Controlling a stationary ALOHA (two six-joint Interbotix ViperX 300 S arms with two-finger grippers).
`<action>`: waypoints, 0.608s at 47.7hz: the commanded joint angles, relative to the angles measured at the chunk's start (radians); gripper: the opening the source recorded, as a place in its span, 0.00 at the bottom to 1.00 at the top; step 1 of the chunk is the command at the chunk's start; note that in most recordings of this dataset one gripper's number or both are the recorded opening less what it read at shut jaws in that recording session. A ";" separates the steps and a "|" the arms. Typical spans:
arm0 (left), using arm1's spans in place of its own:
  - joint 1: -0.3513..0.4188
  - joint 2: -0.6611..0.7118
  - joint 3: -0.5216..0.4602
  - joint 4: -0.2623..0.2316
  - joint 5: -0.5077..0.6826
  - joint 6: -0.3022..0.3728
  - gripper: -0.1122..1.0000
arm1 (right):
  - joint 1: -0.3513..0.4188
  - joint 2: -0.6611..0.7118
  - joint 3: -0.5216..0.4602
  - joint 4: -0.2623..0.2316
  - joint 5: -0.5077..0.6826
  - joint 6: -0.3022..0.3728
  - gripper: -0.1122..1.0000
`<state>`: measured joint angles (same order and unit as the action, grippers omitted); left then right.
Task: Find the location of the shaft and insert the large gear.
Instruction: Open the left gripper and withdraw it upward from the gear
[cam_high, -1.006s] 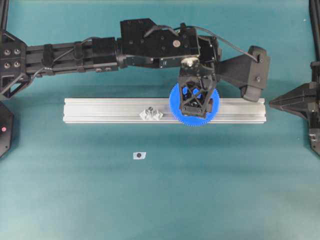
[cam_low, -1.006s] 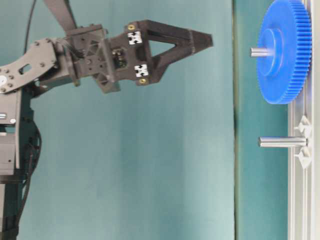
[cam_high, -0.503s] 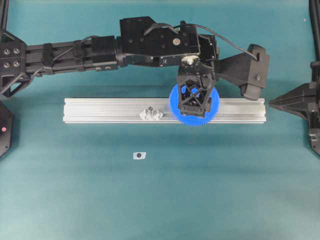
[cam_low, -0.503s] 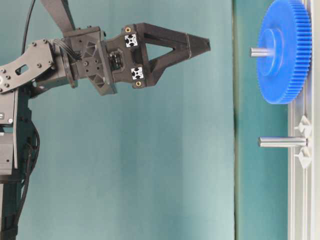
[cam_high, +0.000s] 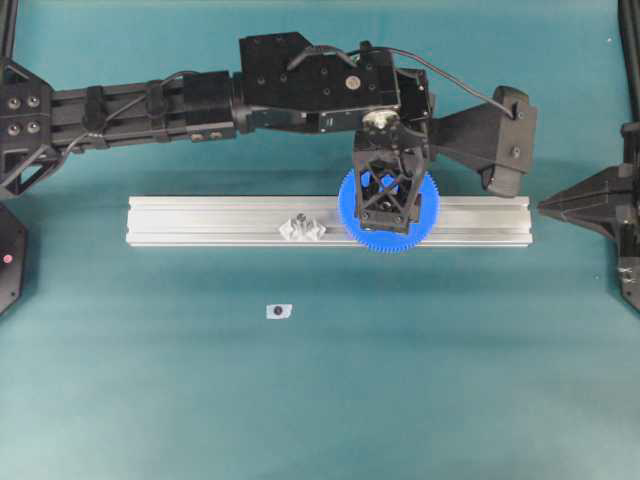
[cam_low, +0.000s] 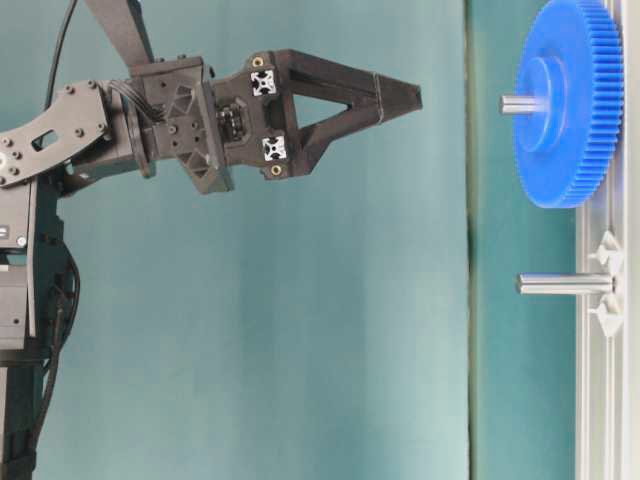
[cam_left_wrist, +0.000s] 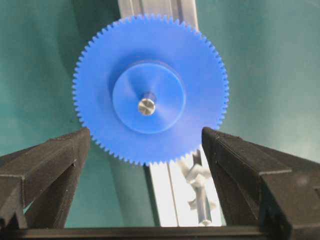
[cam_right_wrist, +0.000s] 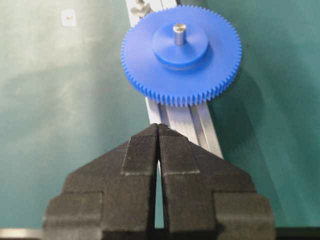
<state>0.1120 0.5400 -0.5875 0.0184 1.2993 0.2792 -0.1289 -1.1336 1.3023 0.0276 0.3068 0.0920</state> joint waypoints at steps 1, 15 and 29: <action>0.000 -0.023 -0.028 0.003 0.003 -0.002 0.92 | -0.003 0.006 -0.026 -0.002 -0.005 0.009 0.09; 0.000 -0.018 -0.026 0.003 0.006 -0.003 0.92 | -0.003 0.006 -0.026 0.000 -0.003 0.009 0.09; 0.000 -0.015 -0.028 0.003 0.006 -0.006 0.92 | -0.003 0.008 -0.025 -0.002 -0.005 0.009 0.09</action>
<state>0.1120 0.5461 -0.5890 0.0199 1.3085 0.2746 -0.1289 -1.1351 1.3008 0.0276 0.3083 0.0936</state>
